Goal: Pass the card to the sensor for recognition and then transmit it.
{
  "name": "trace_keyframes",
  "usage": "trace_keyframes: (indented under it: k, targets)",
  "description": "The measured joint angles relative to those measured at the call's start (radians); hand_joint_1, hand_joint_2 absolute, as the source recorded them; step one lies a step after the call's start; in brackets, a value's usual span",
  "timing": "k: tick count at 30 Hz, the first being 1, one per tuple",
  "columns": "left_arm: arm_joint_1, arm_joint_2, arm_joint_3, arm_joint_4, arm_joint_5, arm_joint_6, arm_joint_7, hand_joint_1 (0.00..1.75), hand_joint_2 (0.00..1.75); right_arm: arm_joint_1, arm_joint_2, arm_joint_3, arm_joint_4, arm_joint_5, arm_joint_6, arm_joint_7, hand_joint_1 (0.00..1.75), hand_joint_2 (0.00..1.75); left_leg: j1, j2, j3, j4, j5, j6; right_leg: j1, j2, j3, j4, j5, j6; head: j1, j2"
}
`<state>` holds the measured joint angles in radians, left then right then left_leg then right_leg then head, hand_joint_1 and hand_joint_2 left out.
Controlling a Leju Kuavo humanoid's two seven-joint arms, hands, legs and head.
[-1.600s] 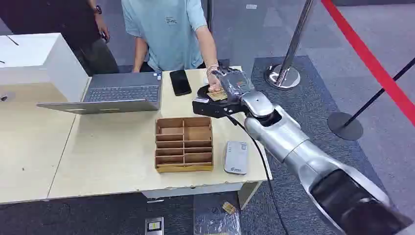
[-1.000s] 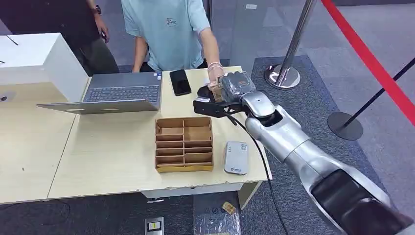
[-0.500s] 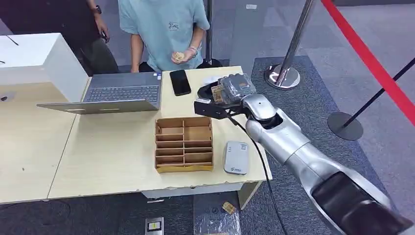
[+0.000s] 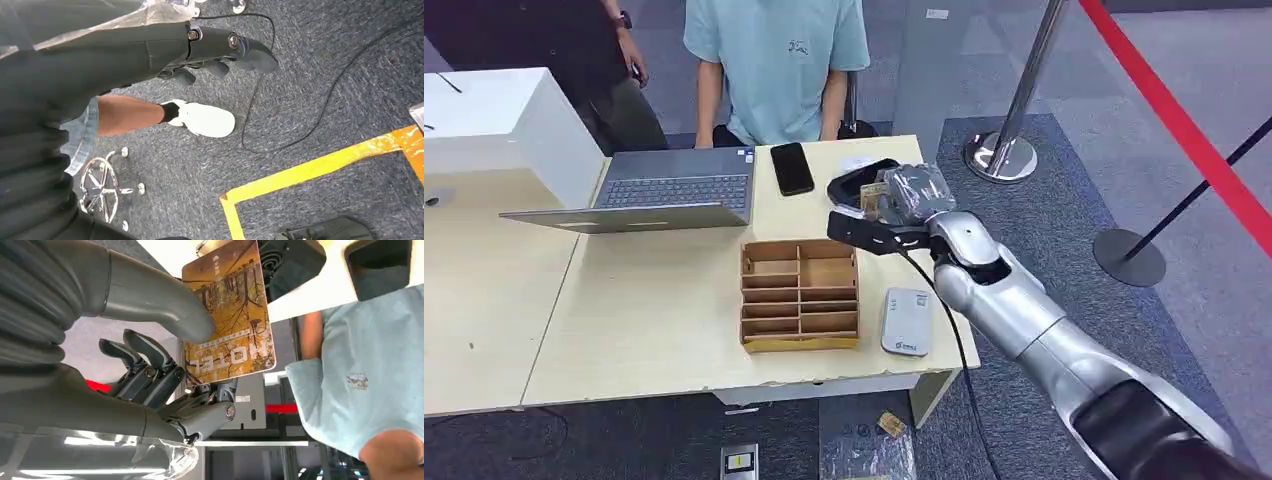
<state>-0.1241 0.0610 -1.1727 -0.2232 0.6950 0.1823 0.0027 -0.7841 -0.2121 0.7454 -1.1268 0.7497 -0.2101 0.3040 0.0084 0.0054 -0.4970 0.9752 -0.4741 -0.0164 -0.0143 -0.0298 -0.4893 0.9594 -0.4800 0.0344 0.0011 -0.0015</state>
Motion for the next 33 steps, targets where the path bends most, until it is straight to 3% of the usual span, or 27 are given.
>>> trace_keyframes:
  k: [11, 23, 33]
  targets:
    - [0.001, 0.000, 0.001, 0.000, 0.030, 0.012, 0.000, 0.00, 1.75, 0.192, -0.025, -0.061, -0.174, -0.127, -0.098, 0.020, 1.75, 1.75, 0.000, 0.000, 0.000, 0.000, 0.000, 0.000, 0.000, 0.000, 0.000, 0.000, 0.000, 0.000, 0.000, 0.000]
    - [0.002, -0.001, 0.005, 0.000, 0.045, 0.020, -0.004, 0.00, 1.75, 0.350, -0.043, -0.092, -0.253, -0.160, -0.119, 0.018, 1.75, 1.75, 0.000, 0.000, 0.000, 0.000, 0.000, 0.000, 0.000, 0.000, 0.001, 0.000, 0.000, 0.000, 0.000, 0.000]
    - [0.002, -0.002, 0.008, 0.000, 0.047, 0.020, -0.004, 0.00, 1.75, 0.379, -0.053, -0.099, -0.265, -0.160, -0.121, 0.015, 1.75, 1.75, 0.000, 0.000, 0.000, 0.000, 0.000, 0.000, 0.000, 0.000, 0.000, 0.000, 0.000, 0.000, 0.000, 0.000]
